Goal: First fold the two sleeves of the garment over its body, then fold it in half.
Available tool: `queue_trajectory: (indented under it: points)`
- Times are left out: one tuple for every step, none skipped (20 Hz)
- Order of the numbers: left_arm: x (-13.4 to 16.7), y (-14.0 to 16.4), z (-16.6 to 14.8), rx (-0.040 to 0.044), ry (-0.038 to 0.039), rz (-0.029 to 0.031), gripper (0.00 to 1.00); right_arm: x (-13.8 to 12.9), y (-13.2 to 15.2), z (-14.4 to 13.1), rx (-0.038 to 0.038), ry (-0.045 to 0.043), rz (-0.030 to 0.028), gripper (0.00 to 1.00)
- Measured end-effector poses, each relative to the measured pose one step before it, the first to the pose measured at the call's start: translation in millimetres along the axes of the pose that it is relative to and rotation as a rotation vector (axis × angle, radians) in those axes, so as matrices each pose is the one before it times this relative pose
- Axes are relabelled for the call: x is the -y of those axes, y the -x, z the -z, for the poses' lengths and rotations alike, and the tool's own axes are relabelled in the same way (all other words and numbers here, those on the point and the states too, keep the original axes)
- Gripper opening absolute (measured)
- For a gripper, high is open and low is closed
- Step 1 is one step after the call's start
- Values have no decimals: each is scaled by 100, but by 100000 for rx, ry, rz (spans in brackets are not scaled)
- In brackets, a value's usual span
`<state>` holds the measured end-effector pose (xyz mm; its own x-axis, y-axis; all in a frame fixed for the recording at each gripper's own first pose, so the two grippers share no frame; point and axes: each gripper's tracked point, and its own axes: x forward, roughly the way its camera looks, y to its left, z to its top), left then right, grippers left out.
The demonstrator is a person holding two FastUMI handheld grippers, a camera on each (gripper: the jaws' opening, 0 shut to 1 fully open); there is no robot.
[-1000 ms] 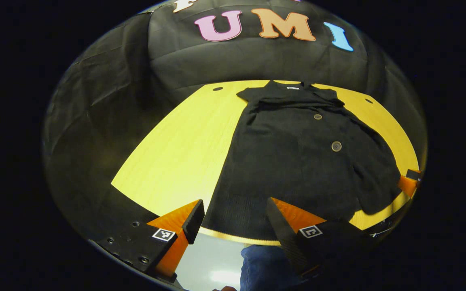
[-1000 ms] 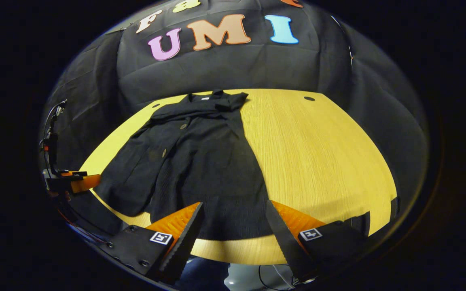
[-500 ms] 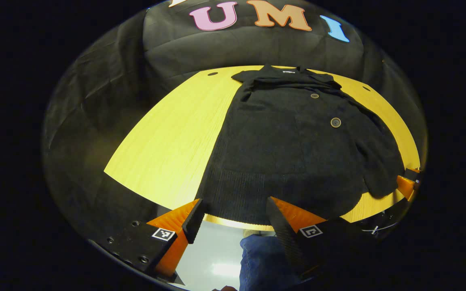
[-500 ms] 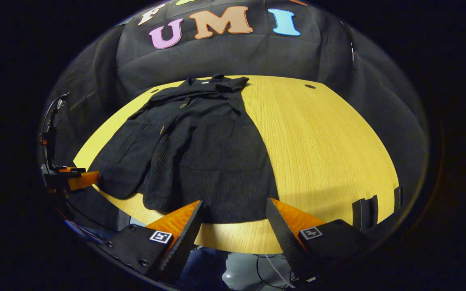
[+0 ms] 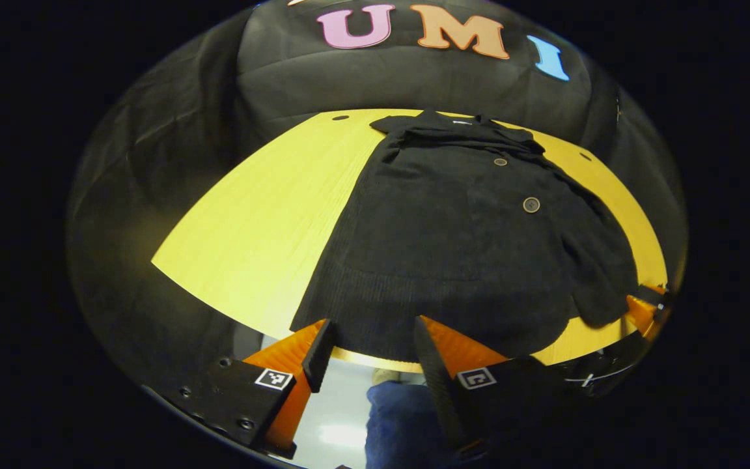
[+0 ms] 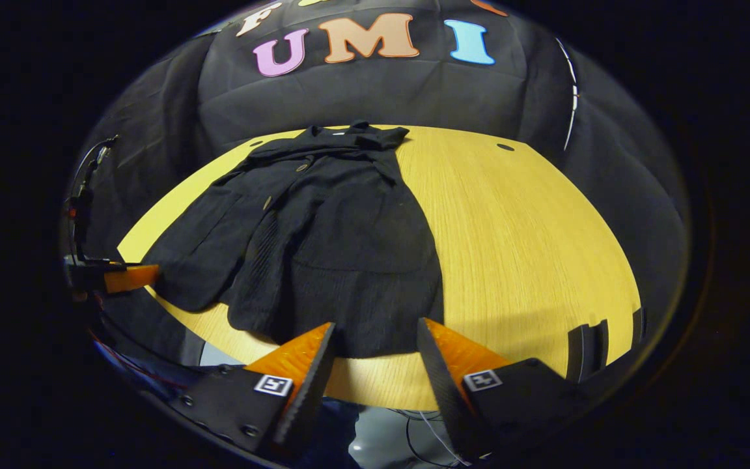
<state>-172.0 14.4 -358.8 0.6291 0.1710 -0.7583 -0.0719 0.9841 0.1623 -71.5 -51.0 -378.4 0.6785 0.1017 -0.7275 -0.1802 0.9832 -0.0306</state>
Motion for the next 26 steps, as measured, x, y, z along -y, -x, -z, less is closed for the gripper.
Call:
queue_trajectory:
  points:
    - [316, -106, -83, -383, 966, 1562, 73, -185, -45, 7, 69, 286, -639, 66]
    - [498, -13, 109, -106, -513, 1054, 71, -313, 29, -12, 28, 339, -689, 58]
    - [523, -13, 4, -414, -1710, 1404, 60, -197, -70, -72, 160, 623, -618, 46]
    - [533, -108, -111, -115, -2241, 1098, 53, -243, -19, 24, -198, 129, -847, 45]
    - [483, 30, -54, -90, -2379, 1585, 39, 29, -33, 1, -146, -85, -144, 33]
    - [310, -51, 38, -183, -2456, 54, 24, 18, 21, 29, -382, -708, -471, 31]
    - [133, -13, -63, -305, -2496, -315, 10, 53, 43, -38, 40, -1257, -443, 31]
    - [105, 14, -39, -419, -2112, -566, 4, -130, -95, 79, -93, -2651, -711, 22]
    - [-23, -76, -41, -516, -1410, -418, 0, 20, -12, -100, -316, -937, -967, 13]
    - [6, 34, -67, -327, -329, -10, 0, -46, 79, -32, -709, -1550, -859, 13]
    - [10, 50, 19, -31, 923, 423, 0, 19, 7, -27, -806, -1003, -639, 10]
    - [28, 84, -65, -161, 1592, 624, 0, 157, 39, -41, -730, 485, 104, 13]
    - [51, -72, -83, -566, 1611, 575, 0, 21, -93, -95, -101, 110, 120, 12]
    - [6, 65, 37, -765, 1194, 420, 0, -102, 187, 32, -482, 1672, 534, 6]
    - [12, -59, -27, -745, 491, 42, 0, 56, 18, -53, -150, 1205, 463, 6]
    - [-4, 59, -42, -243, -180, -135, 0, -178, 41, -31, -225, 312, 178, 6]
    - [4, -42, -103, -268, -967, -256, 0, -170, 60, -83, -183, -134, -122, 6]
    - [-98, -35, -184, -344, -798, -287, 0, 23, 183, -229, 115, 371, 260, 6]
    - [-158, 153, -476, 616, -551, -311, 0, 60, 214, -385, 239, -471, -27, 6]
    - [112, 148, -645, 770, 88, 232, 0, -123, 399, -649, 813, -1260, -594, 6]
    - [32, 276, -905, 1098, 1008, 615, 0, 37, 360, -941, 1557, -1028, 171, 6]
    - [117, 137, -1298, 1880, 1192, 735, 0, 122, 317, -1075, 1897, -758, 412, 6]
    - [94, 152, -1330, 1901, 1029, 697, 0, 230, 276, -1304, 2086, -249, 914, 6]
    - [36, 48, -1312, 1713, 1228, 402, 0, 241, 178, -1362, 2126, -192, 859, 6]
    - [-73, 0, -1368, 1728, 1380, 336, 0, 73, 53, -1570, 2296, -397, 484, 6]
    - [9, -26, -1460, 2087, 1610, 704, 0, 8, -31, -1386, 2002, -414, 75, 6]
